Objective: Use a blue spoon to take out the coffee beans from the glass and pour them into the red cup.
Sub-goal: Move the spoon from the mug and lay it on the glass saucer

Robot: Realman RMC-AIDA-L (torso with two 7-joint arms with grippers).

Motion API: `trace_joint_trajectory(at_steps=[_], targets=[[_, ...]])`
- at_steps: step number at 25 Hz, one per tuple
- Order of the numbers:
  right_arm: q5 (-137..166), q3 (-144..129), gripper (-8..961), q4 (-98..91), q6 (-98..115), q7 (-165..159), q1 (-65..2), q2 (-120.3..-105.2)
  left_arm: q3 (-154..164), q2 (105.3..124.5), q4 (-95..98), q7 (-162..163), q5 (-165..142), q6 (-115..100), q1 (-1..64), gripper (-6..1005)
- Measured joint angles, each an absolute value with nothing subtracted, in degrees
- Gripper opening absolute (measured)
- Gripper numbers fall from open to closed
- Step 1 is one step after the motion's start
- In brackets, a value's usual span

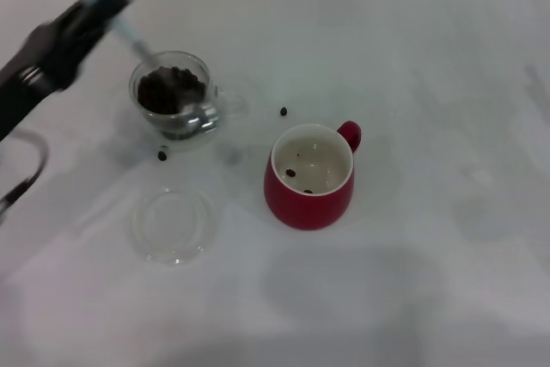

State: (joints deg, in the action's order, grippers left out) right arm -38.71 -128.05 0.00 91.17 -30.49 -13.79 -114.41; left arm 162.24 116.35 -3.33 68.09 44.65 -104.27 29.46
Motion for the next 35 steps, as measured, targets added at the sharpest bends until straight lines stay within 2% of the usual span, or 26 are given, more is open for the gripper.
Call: trace_joint_trajectory(at_steps=[5, 8, 20, 35], targets=[[-38.8, -128.1, 828, 0.0, 89.6, -30.5, -15.2, -114.07, 162.2, 116.56, -5.4, 70.5, 47.5, -104.9, 21.0, 135], [-38.8, -128.1, 828, 0.0, 88.7, -30.5, -16.2, -113.95, 162.2, 117.46, -7.4, 71.5, 48.6, -104.8, 17.2, 135], [-38.6, -128.1, 828, 0.0, 86.8, -30.4, -18.3, -113.96, 162.8, 118.45, -9.1, 74.9, 48.1, -98.5, 16.4, 134], [-38.8, -128.1, 828, 0.0, 86.7, -30.4, -18.3, -114.16, 162.8, 118.86, -6.6, 76.1, 45.1, -86.3, 20.3, 135]])
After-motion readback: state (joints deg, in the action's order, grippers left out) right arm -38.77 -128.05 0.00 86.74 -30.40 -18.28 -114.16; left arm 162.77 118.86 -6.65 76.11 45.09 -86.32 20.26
